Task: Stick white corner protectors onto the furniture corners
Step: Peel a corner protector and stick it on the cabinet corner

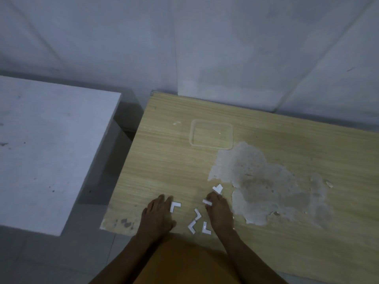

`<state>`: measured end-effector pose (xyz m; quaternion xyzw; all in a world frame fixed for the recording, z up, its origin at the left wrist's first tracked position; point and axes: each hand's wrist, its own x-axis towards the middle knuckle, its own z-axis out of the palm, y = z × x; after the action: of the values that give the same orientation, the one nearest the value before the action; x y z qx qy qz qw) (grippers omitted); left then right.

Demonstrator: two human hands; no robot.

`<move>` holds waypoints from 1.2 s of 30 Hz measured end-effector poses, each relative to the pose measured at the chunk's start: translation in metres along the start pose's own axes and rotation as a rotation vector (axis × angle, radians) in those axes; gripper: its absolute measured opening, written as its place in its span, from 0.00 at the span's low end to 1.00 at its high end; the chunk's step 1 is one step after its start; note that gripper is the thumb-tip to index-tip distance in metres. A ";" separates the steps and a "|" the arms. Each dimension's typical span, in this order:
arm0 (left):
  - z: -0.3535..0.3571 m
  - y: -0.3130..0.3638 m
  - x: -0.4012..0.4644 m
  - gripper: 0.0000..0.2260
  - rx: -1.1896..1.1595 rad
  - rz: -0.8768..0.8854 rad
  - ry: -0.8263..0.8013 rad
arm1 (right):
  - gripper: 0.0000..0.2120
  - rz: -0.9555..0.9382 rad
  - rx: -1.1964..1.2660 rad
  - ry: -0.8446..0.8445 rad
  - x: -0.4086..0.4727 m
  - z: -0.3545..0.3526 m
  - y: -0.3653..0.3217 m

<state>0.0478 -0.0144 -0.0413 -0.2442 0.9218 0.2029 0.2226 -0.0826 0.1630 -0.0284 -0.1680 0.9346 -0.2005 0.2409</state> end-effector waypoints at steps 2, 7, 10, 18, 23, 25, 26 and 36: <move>-0.005 -0.002 0.002 0.37 0.006 0.029 -0.025 | 0.10 -0.021 0.113 0.013 -0.002 -0.002 -0.002; -0.036 -0.003 0.003 0.33 -0.177 0.056 -0.097 | 0.06 0.104 0.585 0.004 -0.013 -0.030 -0.013; -0.060 0.008 0.000 0.28 -0.276 0.087 -0.047 | 0.04 0.114 0.782 0.054 -0.024 -0.059 -0.019; -0.138 0.102 -0.037 0.07 -0.978 0.204 0.049 | 0.03 0.009 0.928 0.127 -0.065 -0.123 -0.049; -0.156 0.134 -0.061 0.07 -1.089 0.296 0.119 | 0.03 -0.066 0.943 0.179 -0.082 -0.141 -0.070; -0.156 0.139 -0.065 0.08 -1.120 0.288 0.153 | 0.05 -0.092 0.932 0.183 -0.085 -0.143 -0.073; -0.156 0.140 -0.066 0.07 -1.129 0.280 0.171 | 0.05 -0.096 0.931 0.183 -0.086 -0.144 -0.073; -0.157 0.142 -0.075 0.07 -1.150 0.224 0.309 | 0.08 -0.102 1.122 0.045 -0.098 -0.162 -0.073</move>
<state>-0.0193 0.0505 0.1630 -0.2536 0.7061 0.6528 -0.1043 -0.0697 0.1879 0.1724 -0.0549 0.6804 -0.6817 0.2635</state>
